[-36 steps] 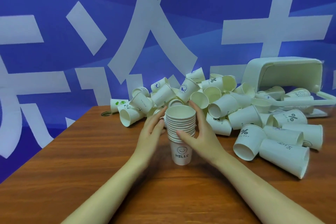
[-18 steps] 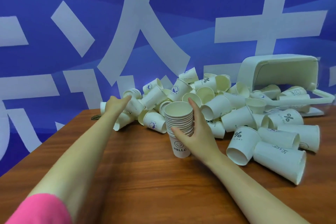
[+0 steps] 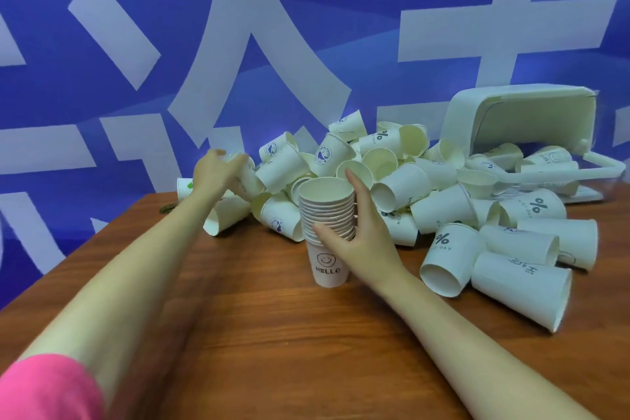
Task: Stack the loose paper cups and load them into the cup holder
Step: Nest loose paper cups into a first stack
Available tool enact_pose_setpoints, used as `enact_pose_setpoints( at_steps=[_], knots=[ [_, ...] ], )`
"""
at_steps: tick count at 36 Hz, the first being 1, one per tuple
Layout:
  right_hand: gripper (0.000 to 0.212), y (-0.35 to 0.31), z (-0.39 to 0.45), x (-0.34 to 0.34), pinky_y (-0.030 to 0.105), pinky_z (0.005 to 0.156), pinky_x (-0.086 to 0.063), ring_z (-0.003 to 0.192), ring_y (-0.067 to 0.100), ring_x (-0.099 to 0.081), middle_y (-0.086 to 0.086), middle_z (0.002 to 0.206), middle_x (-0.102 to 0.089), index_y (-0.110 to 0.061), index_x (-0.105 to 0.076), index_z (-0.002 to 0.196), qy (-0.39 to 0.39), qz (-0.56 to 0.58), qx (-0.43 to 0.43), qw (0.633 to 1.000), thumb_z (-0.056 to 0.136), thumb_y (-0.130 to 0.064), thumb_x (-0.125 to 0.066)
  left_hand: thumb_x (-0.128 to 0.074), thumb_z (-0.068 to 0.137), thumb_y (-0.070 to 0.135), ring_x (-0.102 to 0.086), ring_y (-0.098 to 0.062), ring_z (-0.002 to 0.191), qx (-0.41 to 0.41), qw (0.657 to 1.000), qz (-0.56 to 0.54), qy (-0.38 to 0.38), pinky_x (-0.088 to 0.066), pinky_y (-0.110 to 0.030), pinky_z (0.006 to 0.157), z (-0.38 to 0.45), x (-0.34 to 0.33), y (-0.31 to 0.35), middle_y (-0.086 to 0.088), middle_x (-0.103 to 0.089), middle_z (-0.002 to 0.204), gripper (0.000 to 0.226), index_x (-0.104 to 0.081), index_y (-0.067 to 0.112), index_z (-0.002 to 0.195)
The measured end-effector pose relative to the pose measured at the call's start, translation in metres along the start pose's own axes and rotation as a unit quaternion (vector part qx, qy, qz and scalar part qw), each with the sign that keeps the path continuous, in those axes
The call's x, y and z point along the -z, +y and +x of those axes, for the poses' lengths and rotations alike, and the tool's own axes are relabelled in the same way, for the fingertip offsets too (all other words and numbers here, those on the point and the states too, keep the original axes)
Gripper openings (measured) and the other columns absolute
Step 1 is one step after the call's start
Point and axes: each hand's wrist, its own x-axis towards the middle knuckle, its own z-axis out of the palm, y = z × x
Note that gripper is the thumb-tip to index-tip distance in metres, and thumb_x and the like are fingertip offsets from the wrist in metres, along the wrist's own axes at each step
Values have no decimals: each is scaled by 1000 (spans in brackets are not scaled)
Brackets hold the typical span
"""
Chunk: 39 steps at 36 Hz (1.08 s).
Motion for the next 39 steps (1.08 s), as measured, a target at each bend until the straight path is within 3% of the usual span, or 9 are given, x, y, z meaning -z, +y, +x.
enact_pose_setpoints(
  at_steps=[4,9,14,18,22,24,29,35,39],
  knots=[
    [99,-2,-1,1,38,105,-45,125,1,-49,-15,140,-48,-34,-22,150,-3,28,-17,999,66,-57,-69,-57,82,49,-53,-16,102,-60,997,-44,30,-39,-29,79,-17,23,6,1,-55,121,60,-53,15,131],
    [88,-6,-8,3,29,102,-46,116,-10,-51,-35,123,-47,-33,-28,149,-26,66,-26,997,77,-31,-79,-59,90,48,-59,0,97,-134,977,-167,18,-44,-5,56,-59,55,27,7,-62,112,41,-59,21,120],
    [80,-14,-16,1,5,86,-43,107,-20,-52,-32,123,-49,-36,-31,144,-55,93,-19,994,82,-17,-77,-60,93,40,-59,4,102,-211,957,-196,-42,-47,-9,71,-113,64,48,18,-61,109,26,-59,32,117],
    [77,-21,-20,2,3,81,-42,106,-22,-51,-29,125,-49,-36,-30,142,-60,106,-14,992,84,-11,-74,-66,86,36,-59,-4,111,-249,937,-237,-67,-50,-17,82,-139,57,54,12,-62,120,30,-61,33,115],
    [76,-23,-21,4,1,82,-40,107,-24,-49,-32,128,-46,-41,-29,139,-74,109,-15,991,84,-13,-74,-65,87,31,-59,-2,111,-260,920,-287,-64,-47,-13,83,-143,55,61,8,-62,122,32,-61,27,119],
    [76,-22,-21,4,2,85,-40,112,-22,-48,-36,129,-45,-47,-29,138,-79,104,-13,991,84,-19,-75,-68,89,27,-57,-1,113,-272,925,-253,-82,-45,-14,89,-139,54,63,11,-62,122,31,-63,28,119],
    [72,-21,-20,0,2,89,-38,122,-17,-45,-45,126,-48,-48,-32,137,-89,91,6,992,86,-22,-74,-75,76,48,-52,9,116,-264,923,-50,-274,-42,-22,102,-134,38,48,21,-60,122,40,-65,47,115],
    [62,-11,-19,-7,12,91,-45,117,-5,-56,-24,127,-59,-38,-43,134,-91,138,-3,986,86,-13,-72,-55,75,61,-48,4,125,-241,919,-117,-288,-37,-18,104,-142,29,27,15,-57,131,55,-60,40,126],
    [48,-9,-20,-12,11,83,-47,108,-7,-60,-16,119,-63,-28,-50,126,-59,164,-17,985,87,-6,-69,-74,66,51,-50,11,118,-225,927,-158,-256,-45,-13,92,-155,26,9,25,-51,132,69,-44,55,128]
  ],
)
